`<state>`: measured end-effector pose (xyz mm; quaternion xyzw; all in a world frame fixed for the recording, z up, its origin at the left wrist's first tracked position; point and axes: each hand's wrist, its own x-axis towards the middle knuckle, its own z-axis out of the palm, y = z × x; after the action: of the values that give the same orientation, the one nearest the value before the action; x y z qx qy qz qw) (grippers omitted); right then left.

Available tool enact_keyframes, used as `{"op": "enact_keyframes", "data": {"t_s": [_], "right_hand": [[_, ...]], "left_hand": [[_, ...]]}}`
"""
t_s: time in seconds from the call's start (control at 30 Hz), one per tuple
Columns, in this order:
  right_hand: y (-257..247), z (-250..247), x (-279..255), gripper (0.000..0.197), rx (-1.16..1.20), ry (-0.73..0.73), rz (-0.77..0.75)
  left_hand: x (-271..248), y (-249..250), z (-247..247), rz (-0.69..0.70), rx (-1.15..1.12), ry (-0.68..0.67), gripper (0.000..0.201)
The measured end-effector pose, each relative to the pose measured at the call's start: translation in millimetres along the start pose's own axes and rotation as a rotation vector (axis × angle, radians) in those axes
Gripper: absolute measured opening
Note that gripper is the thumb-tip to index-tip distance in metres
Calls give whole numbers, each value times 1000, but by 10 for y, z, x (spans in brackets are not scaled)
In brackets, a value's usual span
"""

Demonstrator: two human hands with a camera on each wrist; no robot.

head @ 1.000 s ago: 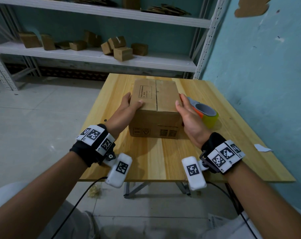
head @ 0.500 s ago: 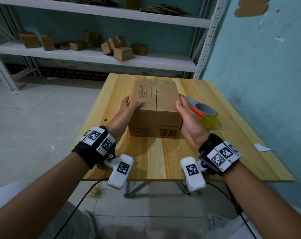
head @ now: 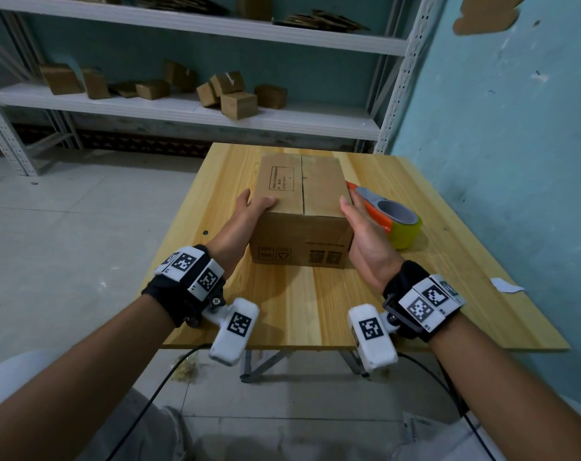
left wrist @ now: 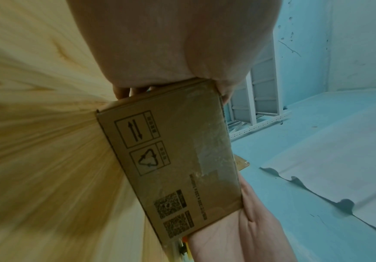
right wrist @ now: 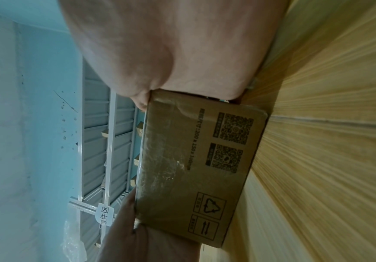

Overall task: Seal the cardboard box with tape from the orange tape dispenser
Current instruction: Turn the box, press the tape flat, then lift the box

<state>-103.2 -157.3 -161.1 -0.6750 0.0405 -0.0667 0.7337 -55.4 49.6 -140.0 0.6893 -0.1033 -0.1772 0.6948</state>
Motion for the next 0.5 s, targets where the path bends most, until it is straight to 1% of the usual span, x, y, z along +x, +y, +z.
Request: {"op": "enact_keyframes", "data": {"t_s": [0.1,0.13,0.33,0.43,0.5], "right_hand": [[-8,5,-9,67,-5,-5,-22],[-15,11,-15,65,-2,-5,-24],[-11,24,-20,65,8,-10,-23],[3,24,-8,72,5,-2,-11],[7,24,-5,72,7,0,-10]], "left_hand": [[4,-1,-2,-1,-1,-6,111],[5,-1,-1,0,-1,-6,111],[18,-14,-8,-4,-5,-4,111],[30,-20,-14,-7,-7,-6,107],[34,-23,-17,-11,-1,-13,107]]}}
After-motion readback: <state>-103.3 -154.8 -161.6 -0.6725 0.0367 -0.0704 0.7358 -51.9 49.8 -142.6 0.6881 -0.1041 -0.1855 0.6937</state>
